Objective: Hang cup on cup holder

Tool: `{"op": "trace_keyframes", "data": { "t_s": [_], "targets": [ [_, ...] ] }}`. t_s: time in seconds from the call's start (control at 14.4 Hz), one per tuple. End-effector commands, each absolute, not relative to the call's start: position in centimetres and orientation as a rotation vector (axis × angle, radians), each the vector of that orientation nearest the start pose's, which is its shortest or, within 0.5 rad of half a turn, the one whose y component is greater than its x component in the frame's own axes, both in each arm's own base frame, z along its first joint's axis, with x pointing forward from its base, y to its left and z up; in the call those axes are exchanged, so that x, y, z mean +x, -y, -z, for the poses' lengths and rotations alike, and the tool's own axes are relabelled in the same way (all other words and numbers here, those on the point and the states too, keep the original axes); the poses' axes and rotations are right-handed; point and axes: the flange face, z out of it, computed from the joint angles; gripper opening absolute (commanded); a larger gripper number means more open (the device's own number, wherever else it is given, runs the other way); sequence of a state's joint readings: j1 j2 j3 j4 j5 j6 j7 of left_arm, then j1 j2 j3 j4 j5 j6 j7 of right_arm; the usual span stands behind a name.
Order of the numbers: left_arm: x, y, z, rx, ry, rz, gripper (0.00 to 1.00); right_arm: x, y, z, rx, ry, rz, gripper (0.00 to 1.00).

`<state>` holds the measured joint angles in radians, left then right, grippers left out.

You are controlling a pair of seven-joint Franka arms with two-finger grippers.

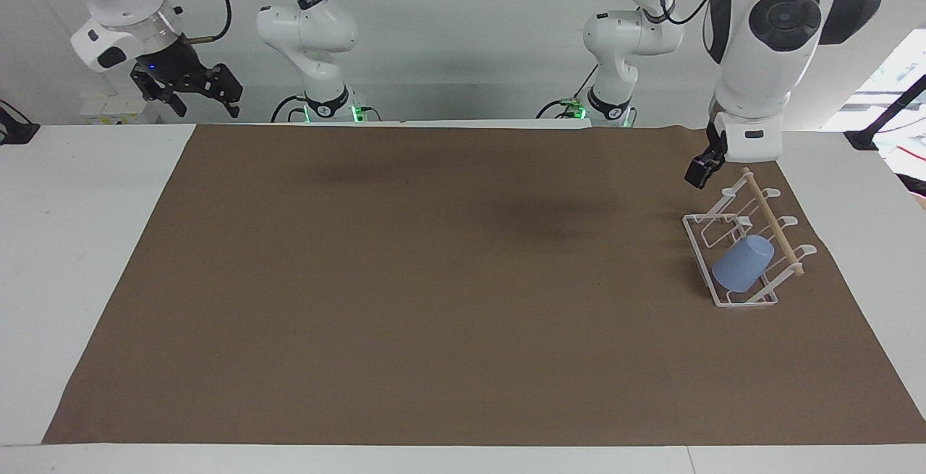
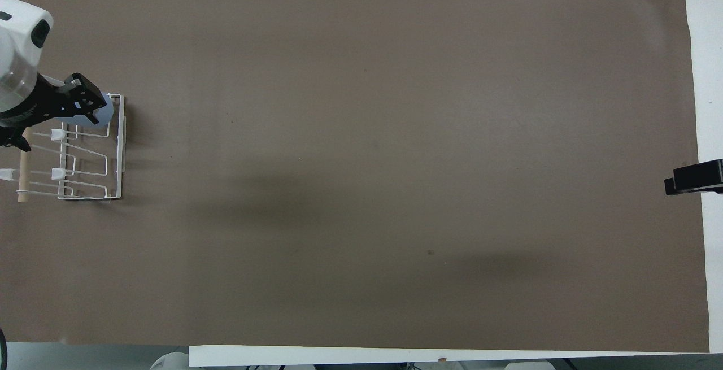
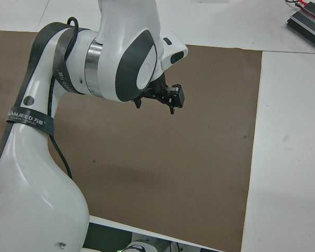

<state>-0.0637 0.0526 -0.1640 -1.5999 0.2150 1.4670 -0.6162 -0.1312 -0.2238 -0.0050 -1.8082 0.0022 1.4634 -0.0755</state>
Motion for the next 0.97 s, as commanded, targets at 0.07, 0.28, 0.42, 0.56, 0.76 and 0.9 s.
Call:
{"op": "trace_keyframes", "data": {
  "t_s": [0.07, 0.28, 0.42, 0.56, 0.76, 0.9],
  "targets": [
    [54.6, 7.8, -59.0, -3.009, 0.223, -0.182, 1.0, 46.5, 6.6, -62.2, -3.127, -0.092, -0.199, 1.0],
    [54.9, 7.7, -60.3, -3.117, -0.032, -0.164, 1.0, 46.5, 6.6, -62.2, -3.127, -0.092, -0.199, 1.0],
    [55.7, 7.7, -61.8, -3.169, -0.174, -0.097, 1.0, 46.5, 6.6, -62.2, -3.127, -0.092, -0.199, 1.0],
    [55.8, 7.5, -62.2, -3.196, -0.214, -0.067, 1.0, 46.5, 6.6, -62.2, -3.127, -0.092, -0.199, 1.0],
    [55.7, 7.7, -62.2, -3.193, -0.227, -0.079, 1.0, 46.5, 6.6, -62.2, -3.127, -0.092, -0.199, 1.0],
    [55.6, 7.8, -62.3, -3.188, -0.226, -0.081, 1.0, 46.5, 6.6, -62.2, -3.125, -0.091, -0.199, 1.0]
  ]
}}
